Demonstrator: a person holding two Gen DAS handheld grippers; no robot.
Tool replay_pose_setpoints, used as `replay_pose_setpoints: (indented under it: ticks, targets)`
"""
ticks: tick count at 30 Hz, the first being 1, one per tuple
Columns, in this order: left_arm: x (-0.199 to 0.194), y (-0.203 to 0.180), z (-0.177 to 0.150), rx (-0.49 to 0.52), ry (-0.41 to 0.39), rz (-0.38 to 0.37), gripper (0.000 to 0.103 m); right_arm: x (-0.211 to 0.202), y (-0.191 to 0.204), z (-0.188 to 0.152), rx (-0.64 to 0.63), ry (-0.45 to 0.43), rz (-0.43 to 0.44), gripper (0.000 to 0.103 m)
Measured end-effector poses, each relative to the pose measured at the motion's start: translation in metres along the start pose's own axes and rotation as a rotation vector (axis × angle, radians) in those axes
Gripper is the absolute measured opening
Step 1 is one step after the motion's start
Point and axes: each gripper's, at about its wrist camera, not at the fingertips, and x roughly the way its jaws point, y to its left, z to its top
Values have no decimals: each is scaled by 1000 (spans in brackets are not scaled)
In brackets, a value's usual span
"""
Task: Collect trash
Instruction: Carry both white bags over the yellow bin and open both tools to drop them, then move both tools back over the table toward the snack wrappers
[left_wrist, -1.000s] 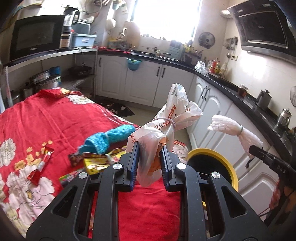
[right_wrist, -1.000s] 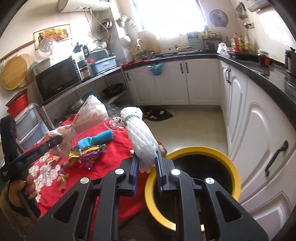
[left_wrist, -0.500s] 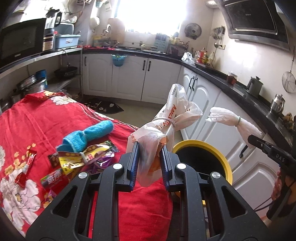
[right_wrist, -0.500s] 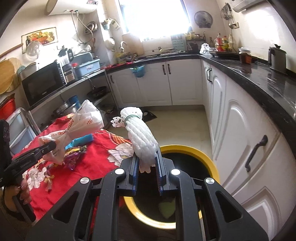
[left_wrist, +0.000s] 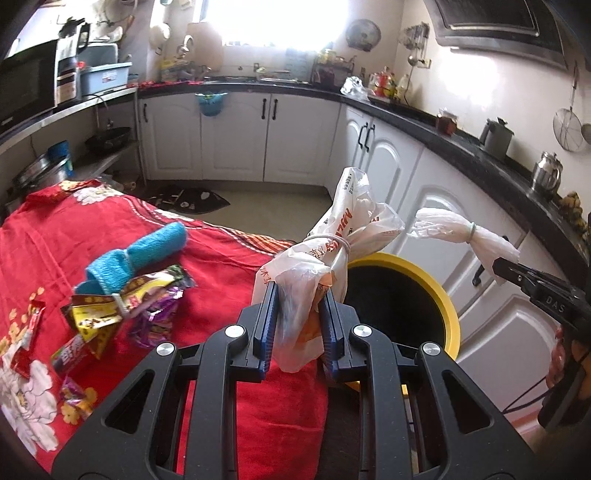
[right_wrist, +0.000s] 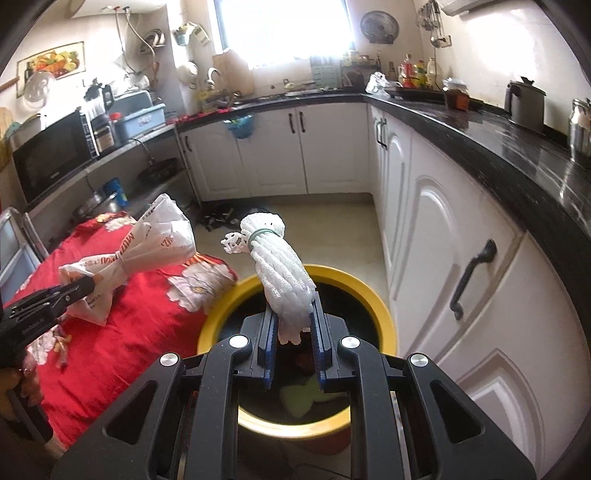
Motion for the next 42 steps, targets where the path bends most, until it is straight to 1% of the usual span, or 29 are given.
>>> replay_pose_setpoints:
  ticks: [6,13,16,19,20,21,22,23,25,27,29,33,34,35,36,42]
  targets:
    - [18,-15,-4,34,42,-17,17,10,-9,-7,31,51,-33,16]
    - [41,-32,-7,72,96,-42,18,24,-16,-15,56,114,-48,17]
    - [52,-41,-10,91,116,-39,18,27,-19,-18,63,128,-47,18]
    - [60,-45,-11,88,130,-40,20,30,-22,-20,70,135,-50,19]
    - [61,-45,-11,85,131,-37,27,32,-23,-21,73,141,-51,21]
    - [64,-45,-11,78,134,-42,39,34,-24,-22,77,148,-53,24]
    - [65,-44,-11,68,136,-45,45,35,-26,-22,85,152,-61,34]
    - [65,-43,-11,59,136,-43,52,35,-26,-23,94,154,-60,41]
    - [66,-39,-12,47,141,-41,54,36,-28,-22,109,158,-55,44]
    - [65,-34,-12,34,145,-35,65,37,-29,-23,114,159,-56,50]
    - [63,-30,-12,15,143,-35,69,36,-29,-24,125,156,-52,55]
    - [56,-22,-9,-11,131,-27,85,36,-28,-23,128,149,-48,61]
    - [53,-20,-9,-16,126,-26,87,35,-27,-23,129,145,-47,64]
    - [51,-19,-8,-20,120,-20,91,34,-27,-23,129,140,-45,65]
    - [49,-19,-8,-21,115,-16,92,33,-25,-23,127,135,-44,65]
    - [35,-9,-5,-38,84,14,92,24,-14,-17,92,80,-20,71]
